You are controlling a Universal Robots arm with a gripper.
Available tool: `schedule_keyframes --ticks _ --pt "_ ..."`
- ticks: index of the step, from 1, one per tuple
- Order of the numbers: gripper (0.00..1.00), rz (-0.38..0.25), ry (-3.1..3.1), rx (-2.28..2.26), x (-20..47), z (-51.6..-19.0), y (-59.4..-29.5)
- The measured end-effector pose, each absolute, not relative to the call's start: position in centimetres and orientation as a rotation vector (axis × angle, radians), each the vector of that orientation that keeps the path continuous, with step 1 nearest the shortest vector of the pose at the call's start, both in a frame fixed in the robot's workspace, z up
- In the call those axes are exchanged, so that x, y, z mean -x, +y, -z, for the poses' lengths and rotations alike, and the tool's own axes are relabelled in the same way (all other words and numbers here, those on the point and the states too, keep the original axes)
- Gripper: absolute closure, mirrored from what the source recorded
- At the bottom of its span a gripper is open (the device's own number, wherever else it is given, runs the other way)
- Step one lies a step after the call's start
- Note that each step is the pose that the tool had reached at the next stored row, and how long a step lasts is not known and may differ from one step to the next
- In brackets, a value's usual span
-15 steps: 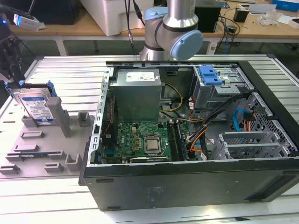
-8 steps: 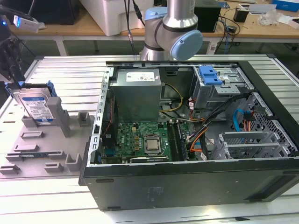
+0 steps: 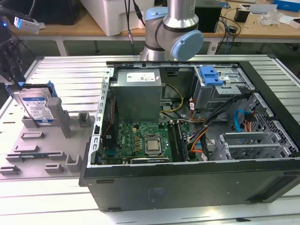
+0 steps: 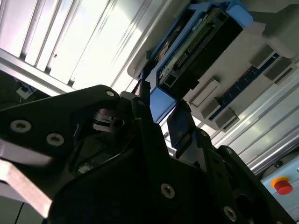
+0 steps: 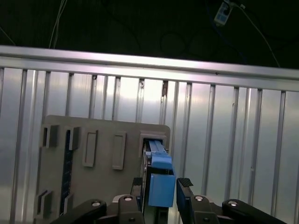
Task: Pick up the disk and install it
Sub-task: 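Pick up the disk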
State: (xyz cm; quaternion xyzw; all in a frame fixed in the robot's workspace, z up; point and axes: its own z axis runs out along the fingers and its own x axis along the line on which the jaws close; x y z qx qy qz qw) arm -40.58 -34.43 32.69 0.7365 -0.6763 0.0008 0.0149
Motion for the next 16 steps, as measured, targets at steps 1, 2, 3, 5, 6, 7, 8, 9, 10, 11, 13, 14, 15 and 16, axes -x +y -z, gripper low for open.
schedule_keyframes --ticks 1,2,3,5,6,7,8,9,10,11,13,14,15,16 --pt "0.58 -0.002 -2.105 -2.292 40.58 -32.69 -34.43" --pt "0.58 -0.002 -2.104 -2.292 40.58 -32.7 -34.43" --pt "0.58 -0.002 -2.104 -2.292 40.58 -32.71 -34.42" --pt "0.58 -0.003 -2.104 -2.292 40.58 -32.71 -34.42" --pt "0.58 -0.003 -2.105 -2.292 40.58 -32.71 -34.42" --pt "0.58 -0.003 -2.105 -2.292 40.58 -32.71 -34.43" --pt "0.58 -0.004 -2.106 -2.293 40.58 -32.71 -34.42" --pt "0.58 -0.004 -2.106 -2.294 40.58 -32.71 -34.42" --pt "0.56 -0.004 -2.107 -2.294 40.58 -32.71 -34.42" --pt "0.5 -0.004 -2.107 -2.294 40.58 -32.71 -34.42" --pt "0.5 -0.004 -2.108 -2.295 40.59 -32.71 -34.42" --pt "0.5 -0.004 -2.108 -2.296 40.58 -32.7 -34.42" --pt "0.5 -0.005 -2.108 -2.296 40.59 -32.65 -34.43" --pt "0.5 -0.005 -2.108 -2.296 40.6 -32.59 -34.43"
